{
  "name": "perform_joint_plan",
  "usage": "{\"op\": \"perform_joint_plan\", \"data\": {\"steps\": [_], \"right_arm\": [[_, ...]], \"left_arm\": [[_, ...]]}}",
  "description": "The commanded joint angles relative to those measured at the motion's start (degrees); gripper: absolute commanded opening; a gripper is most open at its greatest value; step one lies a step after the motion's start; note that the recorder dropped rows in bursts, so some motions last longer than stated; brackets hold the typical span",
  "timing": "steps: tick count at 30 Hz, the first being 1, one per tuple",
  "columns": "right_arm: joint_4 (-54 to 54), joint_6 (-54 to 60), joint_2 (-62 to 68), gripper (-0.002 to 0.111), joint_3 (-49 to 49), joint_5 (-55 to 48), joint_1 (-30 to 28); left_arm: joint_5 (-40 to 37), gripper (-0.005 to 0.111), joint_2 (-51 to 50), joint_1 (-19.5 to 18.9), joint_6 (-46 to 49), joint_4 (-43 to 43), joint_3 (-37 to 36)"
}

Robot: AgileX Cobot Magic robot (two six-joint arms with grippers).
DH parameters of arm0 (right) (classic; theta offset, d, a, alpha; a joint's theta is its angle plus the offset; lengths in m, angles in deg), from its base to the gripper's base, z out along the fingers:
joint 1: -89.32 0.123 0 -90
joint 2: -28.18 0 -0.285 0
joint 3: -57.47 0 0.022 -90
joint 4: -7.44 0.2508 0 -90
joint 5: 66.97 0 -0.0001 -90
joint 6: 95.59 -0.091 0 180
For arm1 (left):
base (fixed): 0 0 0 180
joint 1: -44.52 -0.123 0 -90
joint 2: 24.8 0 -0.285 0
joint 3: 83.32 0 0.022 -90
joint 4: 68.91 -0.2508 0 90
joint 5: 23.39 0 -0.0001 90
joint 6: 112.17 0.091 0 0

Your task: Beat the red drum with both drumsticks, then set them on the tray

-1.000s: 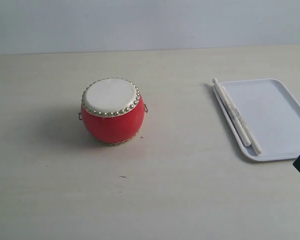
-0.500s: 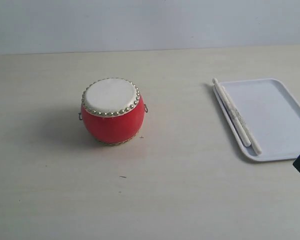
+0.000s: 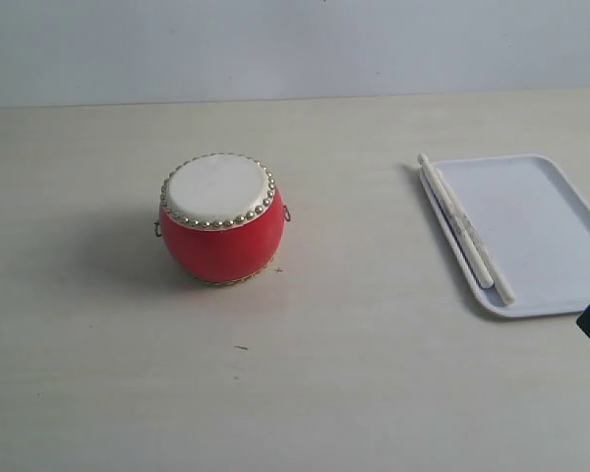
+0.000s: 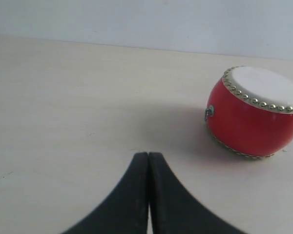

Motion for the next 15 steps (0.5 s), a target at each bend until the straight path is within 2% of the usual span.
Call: {"op": "perform_joint_plan", "data": {"steps": [1,7,15], "right_arm": [[-0.2,0.1,-0.2,0.0,0.3,0.0,0.0],[-0.2,0.1,-0.2,0.0,0.3,0.0,0.0],[-0.2,0.1,-0.2,0.0,0.3,0.0,0.0]], "left_arm": [[-0.3,0.0,0.4,-0.3,0.2,0.5,0.0],[-0.3,0.0,0.4,-0.8,0.2,0.5,0.0],[-0.3,0.0,0.4,-5.6,0.2,0.1,0.0]]}}
